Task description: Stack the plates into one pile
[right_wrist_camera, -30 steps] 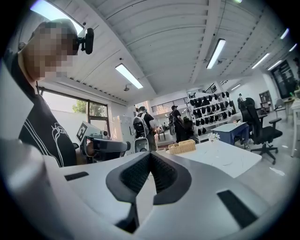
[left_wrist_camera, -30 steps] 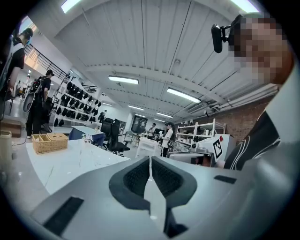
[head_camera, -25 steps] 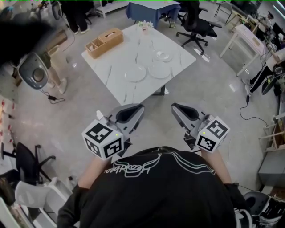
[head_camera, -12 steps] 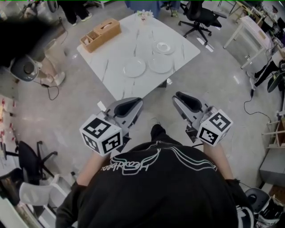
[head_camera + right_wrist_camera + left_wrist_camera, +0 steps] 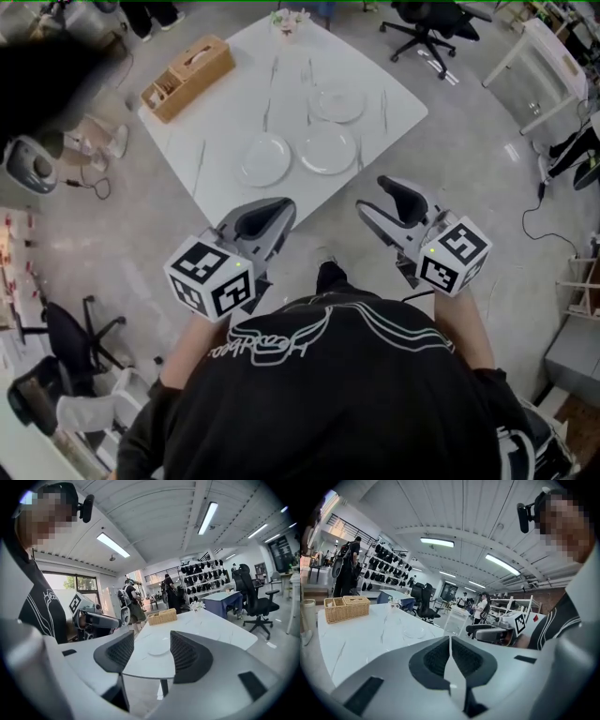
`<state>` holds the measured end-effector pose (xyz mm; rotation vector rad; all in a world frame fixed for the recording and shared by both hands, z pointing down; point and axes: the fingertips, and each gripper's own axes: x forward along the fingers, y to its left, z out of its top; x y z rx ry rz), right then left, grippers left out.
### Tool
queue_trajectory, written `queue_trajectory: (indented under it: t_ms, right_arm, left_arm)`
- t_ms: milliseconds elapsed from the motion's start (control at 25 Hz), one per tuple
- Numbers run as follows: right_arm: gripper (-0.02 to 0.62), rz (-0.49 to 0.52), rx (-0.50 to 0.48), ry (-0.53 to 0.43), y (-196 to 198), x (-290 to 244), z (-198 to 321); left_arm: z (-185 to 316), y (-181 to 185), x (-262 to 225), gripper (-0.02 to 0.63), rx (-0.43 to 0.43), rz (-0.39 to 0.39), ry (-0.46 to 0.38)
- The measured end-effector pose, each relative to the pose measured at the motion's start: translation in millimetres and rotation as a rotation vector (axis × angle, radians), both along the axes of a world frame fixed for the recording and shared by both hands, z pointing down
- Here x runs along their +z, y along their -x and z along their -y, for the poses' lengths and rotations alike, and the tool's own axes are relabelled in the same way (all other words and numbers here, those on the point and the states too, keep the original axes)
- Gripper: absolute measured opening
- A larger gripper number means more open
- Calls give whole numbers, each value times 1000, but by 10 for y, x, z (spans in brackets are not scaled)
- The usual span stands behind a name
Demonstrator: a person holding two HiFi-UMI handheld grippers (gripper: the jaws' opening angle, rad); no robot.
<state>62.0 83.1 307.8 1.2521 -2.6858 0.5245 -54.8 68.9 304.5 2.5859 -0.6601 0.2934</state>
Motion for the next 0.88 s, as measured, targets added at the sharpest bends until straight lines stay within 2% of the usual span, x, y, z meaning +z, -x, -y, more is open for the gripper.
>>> queue_trajectory:
  t_ms: [360, 680, 880]
  right_arm:
    - [270, -51, -60, 104, -548, 541, 828]
    - [275, -110, -132, 172, -728, 998, 1218]
    - [275, -180, -163, 212, -753, 1284, 1345]
  left_arm:
    - [832, -505, 536, 34, -38, 143, 49]
    - [1279, -653, 1061, 34, -74, 307, 66]
    - [1447, -687, 1348, 34, -57, 404, 58]
